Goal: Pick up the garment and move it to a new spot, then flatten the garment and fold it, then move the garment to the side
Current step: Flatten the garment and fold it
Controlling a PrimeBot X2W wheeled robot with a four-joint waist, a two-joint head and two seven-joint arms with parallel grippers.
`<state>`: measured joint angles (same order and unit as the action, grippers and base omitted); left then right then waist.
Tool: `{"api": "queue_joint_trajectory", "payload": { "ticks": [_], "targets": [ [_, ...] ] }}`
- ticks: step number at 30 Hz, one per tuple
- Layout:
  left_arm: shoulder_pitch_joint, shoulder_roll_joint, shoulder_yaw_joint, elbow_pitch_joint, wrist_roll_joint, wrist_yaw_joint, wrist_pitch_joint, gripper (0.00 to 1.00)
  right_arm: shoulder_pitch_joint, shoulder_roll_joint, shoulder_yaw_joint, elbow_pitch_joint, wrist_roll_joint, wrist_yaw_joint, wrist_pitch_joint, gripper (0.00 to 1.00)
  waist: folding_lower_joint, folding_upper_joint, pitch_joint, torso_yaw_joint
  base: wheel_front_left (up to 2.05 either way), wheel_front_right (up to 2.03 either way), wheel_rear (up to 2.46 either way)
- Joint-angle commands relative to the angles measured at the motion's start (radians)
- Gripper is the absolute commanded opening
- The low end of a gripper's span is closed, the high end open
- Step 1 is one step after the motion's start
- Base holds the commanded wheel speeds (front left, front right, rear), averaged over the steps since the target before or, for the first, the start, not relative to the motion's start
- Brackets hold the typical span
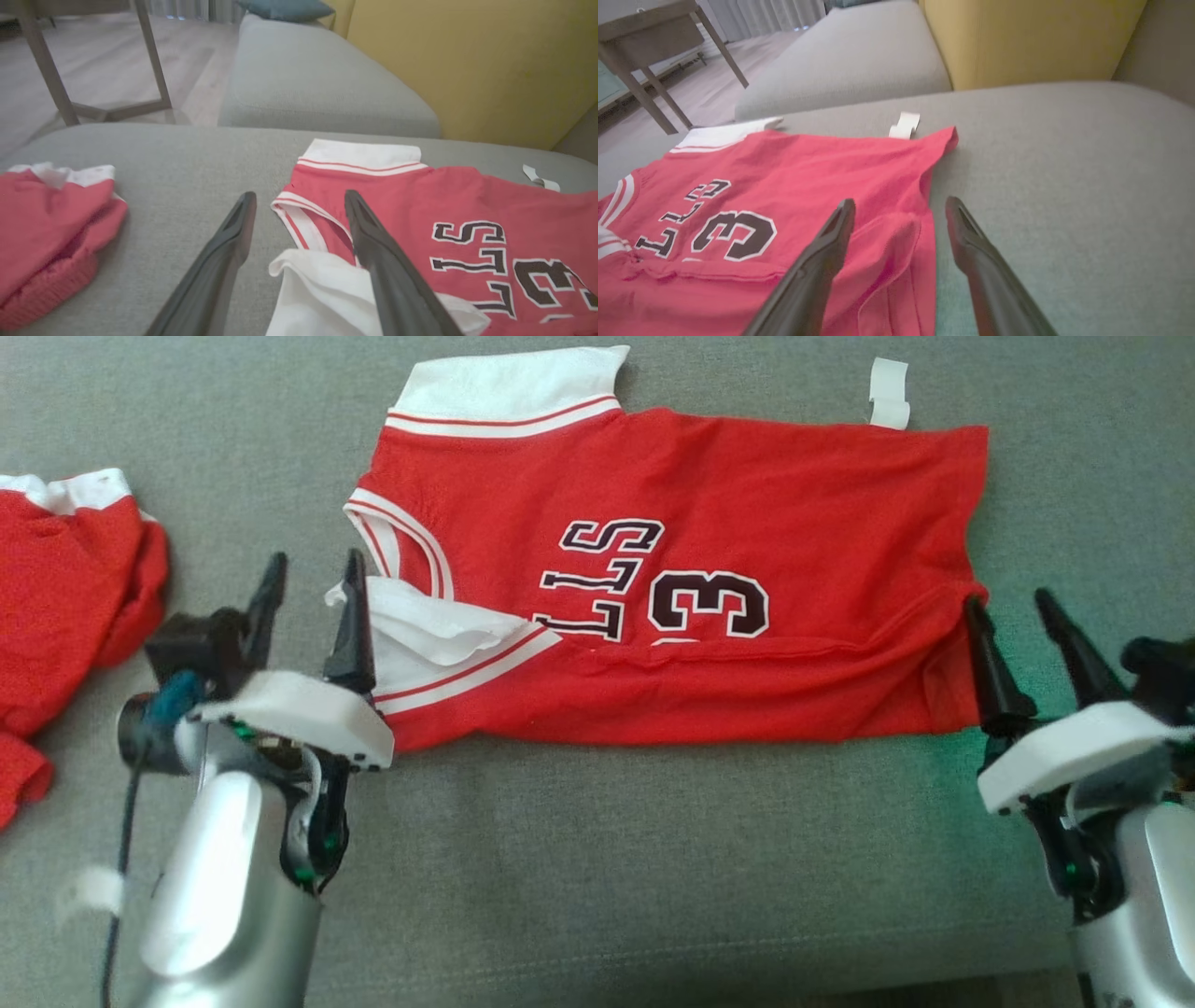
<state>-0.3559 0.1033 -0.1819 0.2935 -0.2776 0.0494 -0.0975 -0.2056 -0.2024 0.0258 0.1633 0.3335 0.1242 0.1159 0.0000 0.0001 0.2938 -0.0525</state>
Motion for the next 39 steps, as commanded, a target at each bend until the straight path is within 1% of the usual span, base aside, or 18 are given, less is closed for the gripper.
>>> {"api": "queue_joint_trajectory", "payload": {
  "ticks": [1, 4, 6, 9, 14, 18, 29, 34, 39],
  "targets": [
    [-0.003, 0.014, 0.027, -0.042, 0.015, 0.012, -0.027, 1.00, 0.014, -0.009, 0.012, -0.042, -0.016, 0.007, -0.027, 1.00, 0.0000, -0.0001, -0.002, 0.002, 0.00, 0.00, 0.00],
    [0.034, 0.014, 0.023, -0.079, 0.056, 0.049, -0.108, 1.00, 0.048, 0.004, -0.004, -0.081, -0.072, 0.007, -0.116, 1.00, 0.0000, -0.0001, -0.010, 0.007, 0.00, 0.00, 0.00],
    [0.064, 0.015, 0.019, -0.110, 0.079, 0.068, -0.134, 1.00, 0.073, 0.014, -0.010, -0.111, -0.102, 0.007, -0.164, 1.00, 0.0000, -0.0001, -0.017, 0.008, 0.00, 0.00, 0.00],
    [0.116, 0.014, 0.017, -0.165, 0.105, 0.093, -0.154, 1.00, 0.115, 0.035, -0.021, -0.149, -0.139, 0.007, -0.204, 1.00, 0.0000, -0.0001, -0.031, 0.007, 0.00, 0.00, 0.00],
    [0.209, 0.011, 0.014, -0.238, 0.130, 0.119, -0.162, 1.00, 0.183, 0.071, -0.023, -0.200, -0.175, 0.007, -0.213, 1.00, 0.0000, -0.0001, -0.053, 0.001, 0.00, 0.00, 0.00],
    [0.261, 0.006, 0.021, -0.257, 0.124, 0.130, -0.164, 1.00, 0.222, 0.088, -0.004, -0.227, -0.181, 0.007, -0.202, 1.00, 0.0000, -0.0001, -0.064, -0.002, 0.00, 0.00, 0.00],
    [0.282, 0.001, 0.022, -0.242, 0.121, 0.126, -0.164, 1.00, 0.240, 0.097, 0.012, -0.254, -0.182, 0.007, -0.167, 1.00, 0.0000, -0.0001, -0.070, -0.006, 0.00, 0.00, 0.00],
    [0.279, 0.001, 0.008, -0.194, 0.101, 0.102, -0.150, 1.00, 0.241, 0.098, 0.009, -0.236, -0.173, 0.007, -0.147, 1.00, 0.0000, -0.0001, -0.060, -0.009, 0.00, 0.00, 0.00],
    [0.271, -0.001, 0.006, -0.124, 0.067, 0.082, -0.110, 1.00, 0.231, 0.085, -0.002, -0.175, -0.169, 0.007, -0.097, 1.00, 0.0000, -0.0001, -0.034, -0.009, 0.00, 0.00, 0.00]
  ]
}}
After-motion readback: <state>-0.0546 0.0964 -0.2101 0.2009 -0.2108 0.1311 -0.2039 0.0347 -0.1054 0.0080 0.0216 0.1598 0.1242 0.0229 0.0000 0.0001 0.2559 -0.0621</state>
